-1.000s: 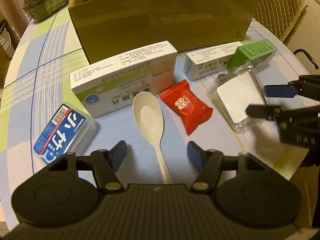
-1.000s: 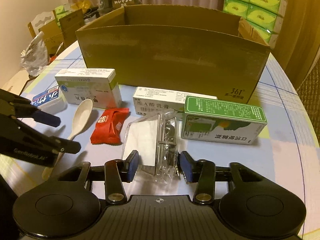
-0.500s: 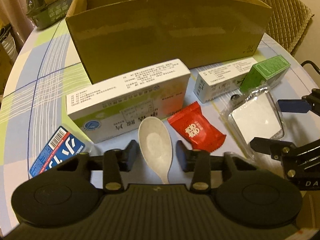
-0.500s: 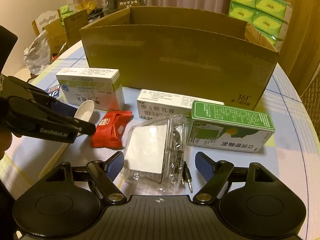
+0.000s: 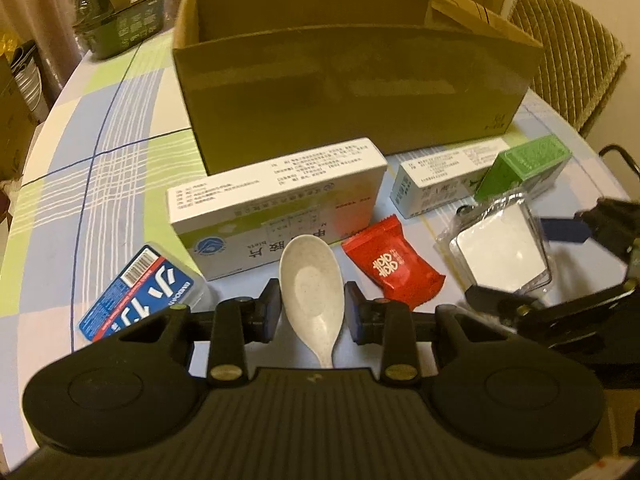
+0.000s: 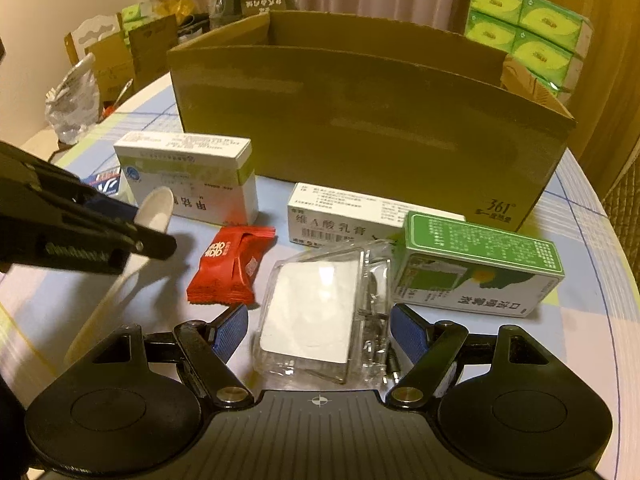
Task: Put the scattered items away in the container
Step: 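Close the right tool on the clear plastic packet while the left tool lifts the spoon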
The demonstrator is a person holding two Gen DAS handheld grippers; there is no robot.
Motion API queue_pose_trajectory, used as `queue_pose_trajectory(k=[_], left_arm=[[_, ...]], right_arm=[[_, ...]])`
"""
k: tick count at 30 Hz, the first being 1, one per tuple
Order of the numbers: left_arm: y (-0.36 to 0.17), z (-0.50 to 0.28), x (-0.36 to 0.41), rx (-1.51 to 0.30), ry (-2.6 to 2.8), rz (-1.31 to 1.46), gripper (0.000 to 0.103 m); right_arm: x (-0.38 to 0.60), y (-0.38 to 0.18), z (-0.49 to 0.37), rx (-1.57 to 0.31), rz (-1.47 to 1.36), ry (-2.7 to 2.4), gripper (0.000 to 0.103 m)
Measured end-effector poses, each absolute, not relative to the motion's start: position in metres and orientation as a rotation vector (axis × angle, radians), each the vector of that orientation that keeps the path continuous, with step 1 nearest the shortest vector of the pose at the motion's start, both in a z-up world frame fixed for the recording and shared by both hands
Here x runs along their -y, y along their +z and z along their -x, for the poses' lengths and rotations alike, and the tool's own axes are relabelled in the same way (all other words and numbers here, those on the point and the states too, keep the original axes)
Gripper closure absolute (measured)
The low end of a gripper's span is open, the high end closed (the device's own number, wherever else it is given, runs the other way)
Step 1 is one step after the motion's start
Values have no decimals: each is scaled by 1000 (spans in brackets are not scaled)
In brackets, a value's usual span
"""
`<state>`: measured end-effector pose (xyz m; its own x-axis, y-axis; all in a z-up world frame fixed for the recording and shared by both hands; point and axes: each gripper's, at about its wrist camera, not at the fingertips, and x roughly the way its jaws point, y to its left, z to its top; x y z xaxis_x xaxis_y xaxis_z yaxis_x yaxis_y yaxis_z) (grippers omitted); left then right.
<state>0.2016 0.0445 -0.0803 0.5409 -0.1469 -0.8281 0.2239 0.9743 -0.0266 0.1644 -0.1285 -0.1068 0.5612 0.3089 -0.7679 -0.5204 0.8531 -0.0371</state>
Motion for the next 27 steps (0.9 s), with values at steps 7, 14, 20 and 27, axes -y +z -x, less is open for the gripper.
queue_pose_trajectory(k=[7,14,20,27], left_arm=[[-79,-202,-42,-974,-220,-74,75],[-78,-199,-43,-973,-222,-70,75],[-74,-196,-41,-965,-223,-73,75],[-59,-193,-37,-938,-221,-85,75]], right_arm=[[113,-121,-162,-818,402,464,27],[122,-120,-161,-801,407,443,33],[130,-108,-157,-781,361,450,34],[136,-85,-152,-749,317,447,34]])
